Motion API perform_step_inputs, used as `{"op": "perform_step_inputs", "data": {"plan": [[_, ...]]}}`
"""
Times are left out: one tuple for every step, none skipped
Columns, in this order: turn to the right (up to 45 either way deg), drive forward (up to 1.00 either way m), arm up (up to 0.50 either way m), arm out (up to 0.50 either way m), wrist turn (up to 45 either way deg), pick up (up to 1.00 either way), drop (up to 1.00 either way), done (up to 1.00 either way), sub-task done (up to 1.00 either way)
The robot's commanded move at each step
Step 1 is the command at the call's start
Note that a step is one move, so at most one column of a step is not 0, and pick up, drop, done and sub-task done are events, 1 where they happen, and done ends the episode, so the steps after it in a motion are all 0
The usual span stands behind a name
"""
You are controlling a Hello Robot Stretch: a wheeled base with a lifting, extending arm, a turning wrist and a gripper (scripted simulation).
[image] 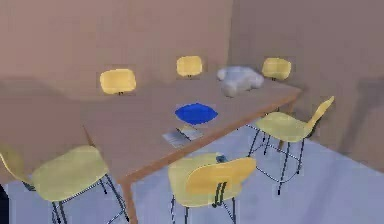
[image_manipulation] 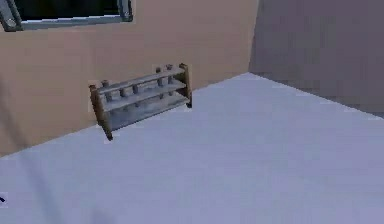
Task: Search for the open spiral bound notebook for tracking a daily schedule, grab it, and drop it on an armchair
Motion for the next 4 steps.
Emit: {"op": "perform_step_inputs", "data": {"plan": [[39.0, 0.00, 0.00, 0.00, 0.0, 0.00, 0.00, 0.00, 0.00], [0.0, 0.80, 0.00, 0.00, 0.0, 0.00, 0.00, 0.00, 0.00], [-33.0, 0.00, 0.00, 0.00, 0.0, 0.00, 0.00, 0.00, 0.00], [0.0, 0.35, 0.00, 0.00, 0.0, 0.00, 0.00, 0.00, 0.00]]}}
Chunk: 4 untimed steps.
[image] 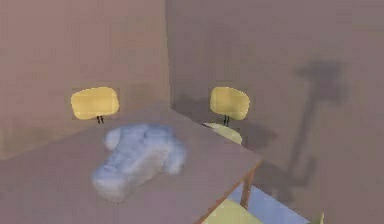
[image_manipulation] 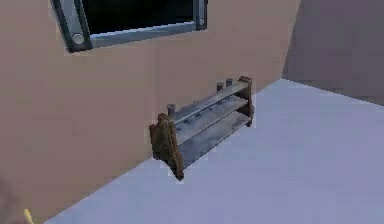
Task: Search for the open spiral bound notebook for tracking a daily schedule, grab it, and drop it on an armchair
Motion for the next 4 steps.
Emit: {"op": "perform_step_inputs", "data": {"plan": [[-45.0, 0.00, 0.00, 0.00, 0.0, 0.00, 0.00, 0.00, 0.00], [-45.0, 0.00, 0.00, 0.00, 0.0, 0.00, 0.00, 0.00, 0.00], [-45.0, 0.00, 0.00, 0.00, 0.0, 0.00, 0.00, 0.00, 0.00], [-36.0, 0.00, 0.00, 0.00, 0.0, 0.00, 0.00, 0.00, 0.00]]}}
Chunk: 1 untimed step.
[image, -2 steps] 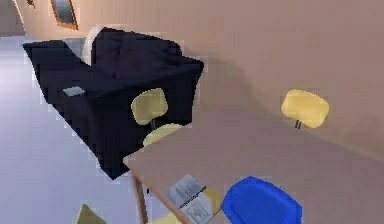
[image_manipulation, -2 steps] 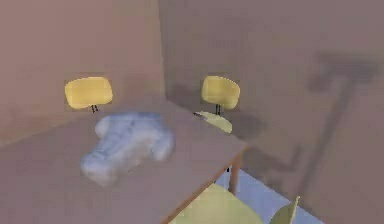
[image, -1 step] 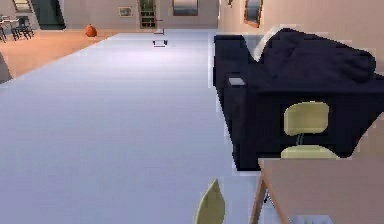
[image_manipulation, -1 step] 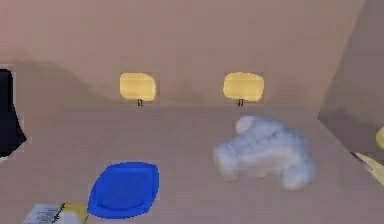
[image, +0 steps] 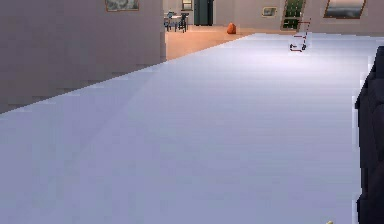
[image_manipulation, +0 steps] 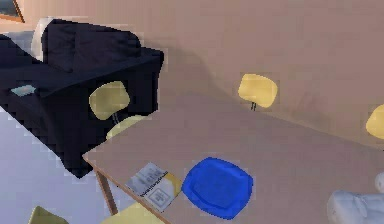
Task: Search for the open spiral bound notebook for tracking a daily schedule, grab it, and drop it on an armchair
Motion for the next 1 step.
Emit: {"op": "perform_step_inputs", "data": {"plan": [[0.0, 0.00, 0.50, 0.00, 0.0, 0.00, 0.00, 0.00, 0.00]]}}
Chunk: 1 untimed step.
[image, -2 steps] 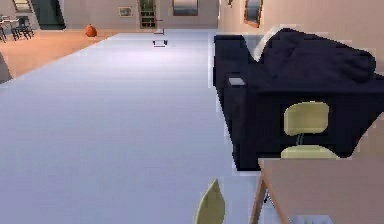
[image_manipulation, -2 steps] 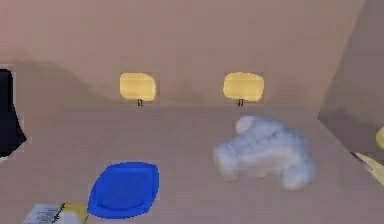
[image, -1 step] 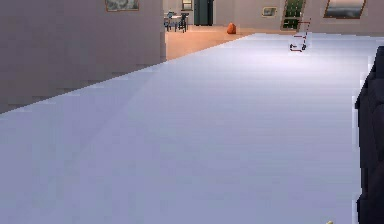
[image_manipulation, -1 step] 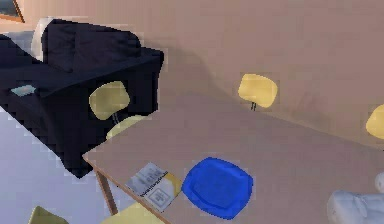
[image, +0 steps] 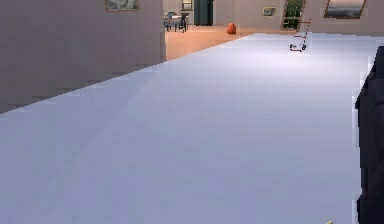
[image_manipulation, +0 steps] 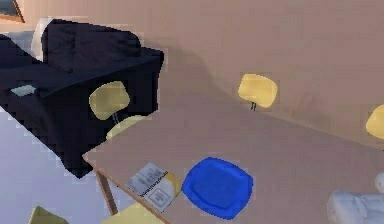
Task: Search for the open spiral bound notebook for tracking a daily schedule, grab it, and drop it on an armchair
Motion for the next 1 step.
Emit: {"op": "perform_step_inputs", "data": {"plan": [[0.0, 0.00, 0.34, 0.00, 0.0, 0.00, 0.00, 0.00, 0.00]]}}
